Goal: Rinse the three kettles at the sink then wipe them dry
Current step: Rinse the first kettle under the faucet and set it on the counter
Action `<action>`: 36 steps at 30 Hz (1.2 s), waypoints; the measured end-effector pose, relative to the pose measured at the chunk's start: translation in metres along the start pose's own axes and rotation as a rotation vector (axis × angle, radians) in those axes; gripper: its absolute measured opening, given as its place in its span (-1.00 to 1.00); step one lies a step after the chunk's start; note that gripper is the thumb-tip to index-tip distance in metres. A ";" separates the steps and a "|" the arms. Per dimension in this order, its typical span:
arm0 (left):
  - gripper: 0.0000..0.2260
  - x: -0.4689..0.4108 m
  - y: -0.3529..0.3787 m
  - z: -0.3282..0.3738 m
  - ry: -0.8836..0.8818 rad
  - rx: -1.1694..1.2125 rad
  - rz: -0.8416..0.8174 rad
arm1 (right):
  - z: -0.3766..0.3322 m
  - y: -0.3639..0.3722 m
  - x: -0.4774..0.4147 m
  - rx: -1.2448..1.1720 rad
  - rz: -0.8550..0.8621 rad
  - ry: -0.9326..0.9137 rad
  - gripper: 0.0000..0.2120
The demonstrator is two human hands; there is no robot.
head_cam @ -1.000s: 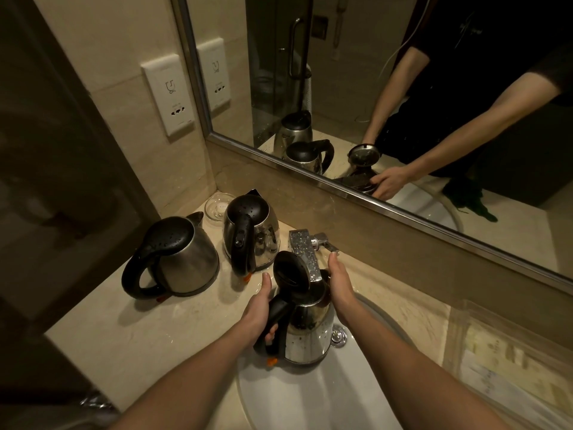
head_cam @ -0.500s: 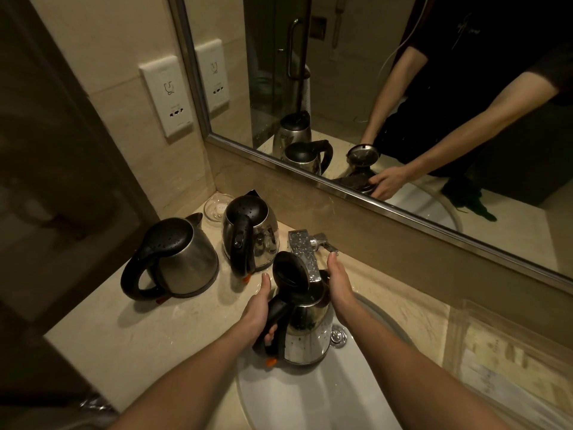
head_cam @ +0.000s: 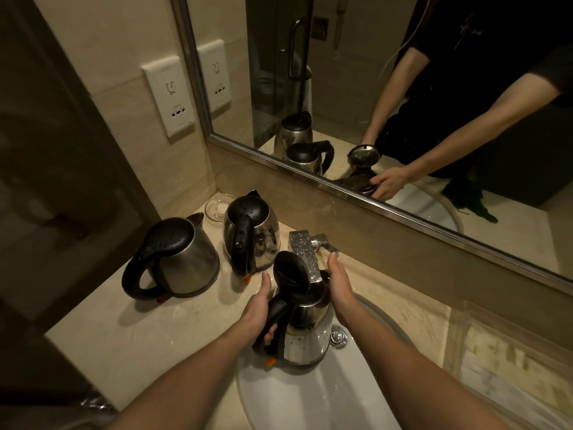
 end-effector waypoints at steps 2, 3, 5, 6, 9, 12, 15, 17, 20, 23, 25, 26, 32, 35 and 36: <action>-0.07 0.001 0.001 0.001 0.008 -0.006 -0.008 | 0.000 0.000 0.000 -0.007 -0.002 0.000 -0.33; -0.07 0.000 0.000 0.001 0.007 -0.003 -0.008 | 0.000 0.000 0.000 -0.011 -0.002 0.000 -0.34; -0.07 0.000 0.000 0.000 0.001 0.002 -0.005 | -0.001 0.000 0.000 -0.010 -0.004 -0.003 -0.35; -0.07 0.000 0.000 -0.001 -0.001 0.001 -0.005 | 0.000 0.000 -0.001 -0.010 -0.005 -0.005 -0.35; -0.07 -0.001 0.000 0.000 -0.004 0.002 0.002 | 0.000 0.000 0.000 -0.015 -0.002 -0.002 -0.36; -0.06 -0.001 0.001 -0.001 -0.010 0.002 -0.003 | 0.000 -0.002 0.000 -0.008 0.005 -0.004 -0.36; -0.05 -0.002 -0.001 -0.002 -0.019 0.005 0.004 | -0.001 -0.002 -0.001 -0.008 0.012 -0.009 -0.36; -0.07 -0.002 0.000 -0.002 -0.018 0.003 0.007 | 0.000 -0.002 -0.002 -0.003 0.016 0.000 -0.36; -0.10 -0.002 0.001 -0.002 -0.022 0.009 0.000 | 0.002 -0.002 -0.003 -0.006 0.014 0.007 -0.35; -0.05 -0.002 0.000 -0.002 -0.029 0.011 0.010 | 0.001 -0.002 -0.003 -0.017 0.012 0.001 -0.35; -0.04 -0.003 0.000 -0.002 -0.028 0.007 0.008 | 0.001 -0.002 -0.003 -0.013 0.013 0.003 -0.35; -0.05 -0.003 0.000 -0.003 -0.025 0.008 0.004 | 0.001 -0.002 -0.002 -0.012 0.015 0.005 -0.34; -0.14 -0.006 0.002 -0.005 -0.027 0.024 -0.013 | 0.002 -0.001 -0.002 -0.017 -0.004 0.014 -0.37; -0.18 -0.005 0.002 -0.005 -0.025 0.019 -0.017 | 0.003 0.000 -0.004 0.001 0.009 0.011 -0.33; -0.18 -0.006 0.001 -0.005 -0.024 0.022 -0.017 | 0.003 0.000 -0.004 0.003 0.012 0.011 -0.33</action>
Point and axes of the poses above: each hand's wrist, its own x-axis away from the middle knuckle, its own y-axis out of the palm, z = x × y, the point moved 10 cm from there along -x, towards the middle knuckle, and after that the axes turned 2 degrees about y, right-handed, at the moved point
